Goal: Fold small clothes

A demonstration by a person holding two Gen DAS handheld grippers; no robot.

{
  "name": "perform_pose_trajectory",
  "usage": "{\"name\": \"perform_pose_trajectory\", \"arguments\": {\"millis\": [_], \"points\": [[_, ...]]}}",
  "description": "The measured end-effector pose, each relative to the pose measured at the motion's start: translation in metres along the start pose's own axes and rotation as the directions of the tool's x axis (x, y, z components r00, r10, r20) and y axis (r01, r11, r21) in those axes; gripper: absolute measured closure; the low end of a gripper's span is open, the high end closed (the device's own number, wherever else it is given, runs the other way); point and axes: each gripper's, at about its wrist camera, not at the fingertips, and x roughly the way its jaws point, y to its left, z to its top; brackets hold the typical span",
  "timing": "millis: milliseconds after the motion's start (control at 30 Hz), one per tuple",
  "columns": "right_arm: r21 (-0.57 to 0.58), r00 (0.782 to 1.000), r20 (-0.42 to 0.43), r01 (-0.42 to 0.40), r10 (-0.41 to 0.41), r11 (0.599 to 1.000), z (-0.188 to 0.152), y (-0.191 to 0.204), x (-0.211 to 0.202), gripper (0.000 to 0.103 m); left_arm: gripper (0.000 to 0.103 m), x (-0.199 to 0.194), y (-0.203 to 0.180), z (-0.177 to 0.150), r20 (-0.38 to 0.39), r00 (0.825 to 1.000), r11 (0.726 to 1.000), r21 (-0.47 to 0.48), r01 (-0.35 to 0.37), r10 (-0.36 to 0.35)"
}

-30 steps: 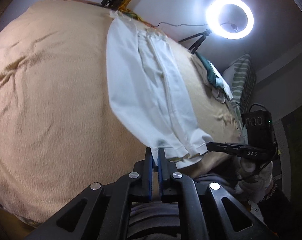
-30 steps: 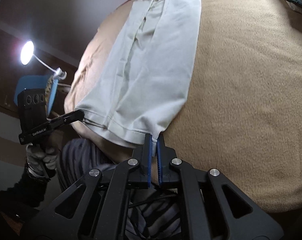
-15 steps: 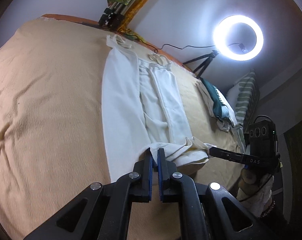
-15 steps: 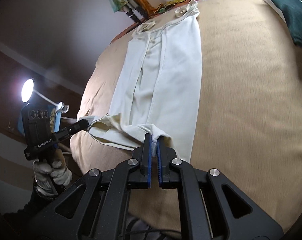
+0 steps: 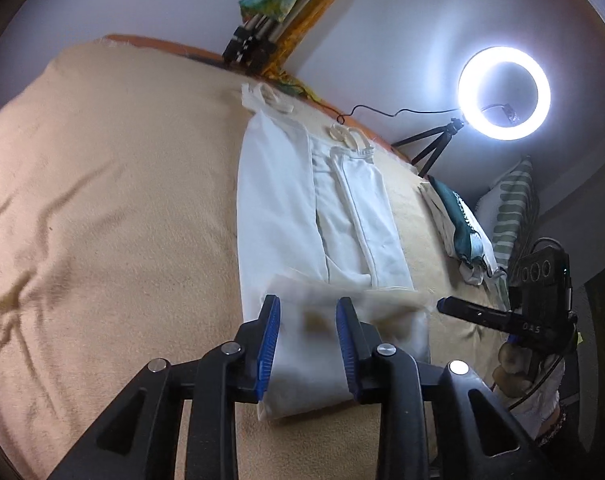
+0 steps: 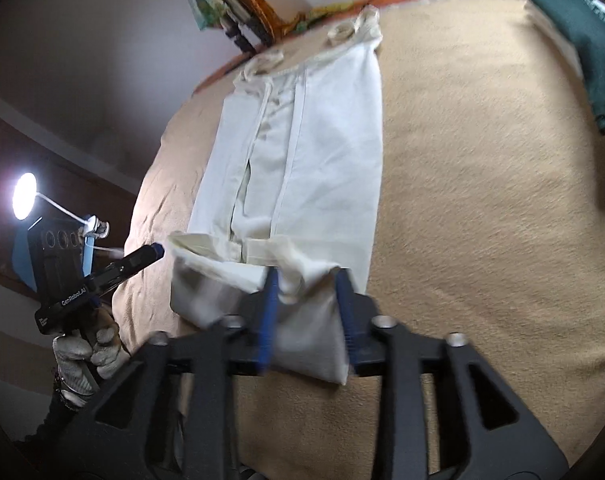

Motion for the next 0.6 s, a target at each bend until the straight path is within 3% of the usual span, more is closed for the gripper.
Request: {"name": "perform_pose_trajectory", "arguments": {"millis": [100,300,600], "points": [[-0.053,0.999,-0.008,-0.04,0.04,0.998,-0.006,0.006,-0.009,0.065,0.075,-0.008,-0.005,-0.004,0.011,1.0,0.999,0.045,-0.018,0.017],[-0.118,0.999,0.001,0.04,-0.04,0.992,-0.004,0.015,-0.006,0.065,0.075,-0.002,-0.002,0.007,0.003,0.999,0.998,0.045,-0.04,0.04],[-0.109,0.992,0.051,0.121,-0.116,0.987,0.063,-0.008,0.006,0.064,0.063,0.029,0.006,0.076,0.013,0.998,0.996,0.056,-0.068,0.067]]}}
